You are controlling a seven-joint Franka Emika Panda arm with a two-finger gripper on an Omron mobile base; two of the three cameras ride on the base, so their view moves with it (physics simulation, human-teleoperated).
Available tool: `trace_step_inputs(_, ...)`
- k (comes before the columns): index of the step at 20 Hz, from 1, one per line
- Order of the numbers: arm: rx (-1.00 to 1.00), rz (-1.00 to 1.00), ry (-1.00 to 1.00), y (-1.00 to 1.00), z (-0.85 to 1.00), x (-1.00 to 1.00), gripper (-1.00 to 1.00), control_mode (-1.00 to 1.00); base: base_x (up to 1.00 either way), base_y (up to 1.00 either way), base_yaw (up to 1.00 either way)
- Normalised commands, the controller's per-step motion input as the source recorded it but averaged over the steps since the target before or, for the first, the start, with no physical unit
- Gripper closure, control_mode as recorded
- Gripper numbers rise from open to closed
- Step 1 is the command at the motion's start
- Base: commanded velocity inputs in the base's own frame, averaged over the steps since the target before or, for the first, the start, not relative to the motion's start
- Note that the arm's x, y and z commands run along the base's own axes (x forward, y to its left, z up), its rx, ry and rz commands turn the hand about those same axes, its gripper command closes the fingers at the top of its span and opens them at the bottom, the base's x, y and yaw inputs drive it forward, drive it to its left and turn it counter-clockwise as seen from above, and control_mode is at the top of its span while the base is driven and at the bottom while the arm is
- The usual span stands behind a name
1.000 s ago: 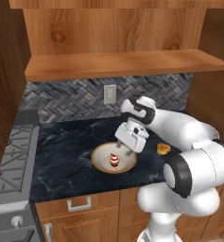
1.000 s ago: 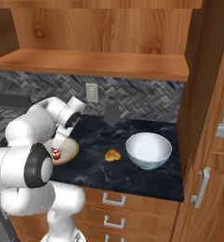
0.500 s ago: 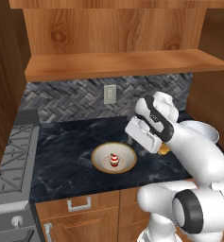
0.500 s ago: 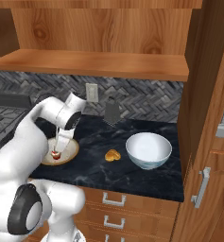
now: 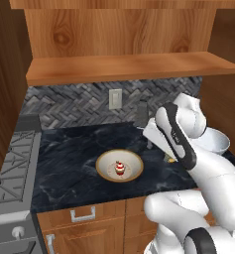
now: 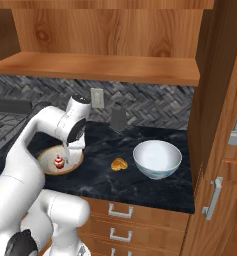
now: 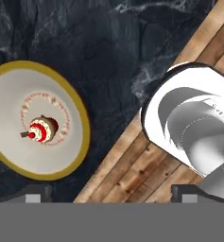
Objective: Pick both bowls and place them on the counter. Then place the cupcake in one bowl and place the bread in the other bowl.
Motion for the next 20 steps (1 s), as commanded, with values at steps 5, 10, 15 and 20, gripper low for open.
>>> trace_step_inputs(5,-0.07,0.11,-0.21,-0.6,0.18,-0.16,-1.0,-1.0,0.0,0.0,0.0)
trace_step_inputs(10,-0.07,0.15,-0.17,-0.61,0.13,0.0,-1.0,-1.0,0.0,0.0,0.0)
trace_step_inputs(15,-0.04,0.13,-0.16,-0.52,-0.04,0.0,-1.0,-1.0,0.0,0.0,0.0)
trace_step_inputs(20,-0.04,0.09,-0.05,-0.27,-0.32,0.19,-1.0,-1.0,0.0,0.0,0.0)
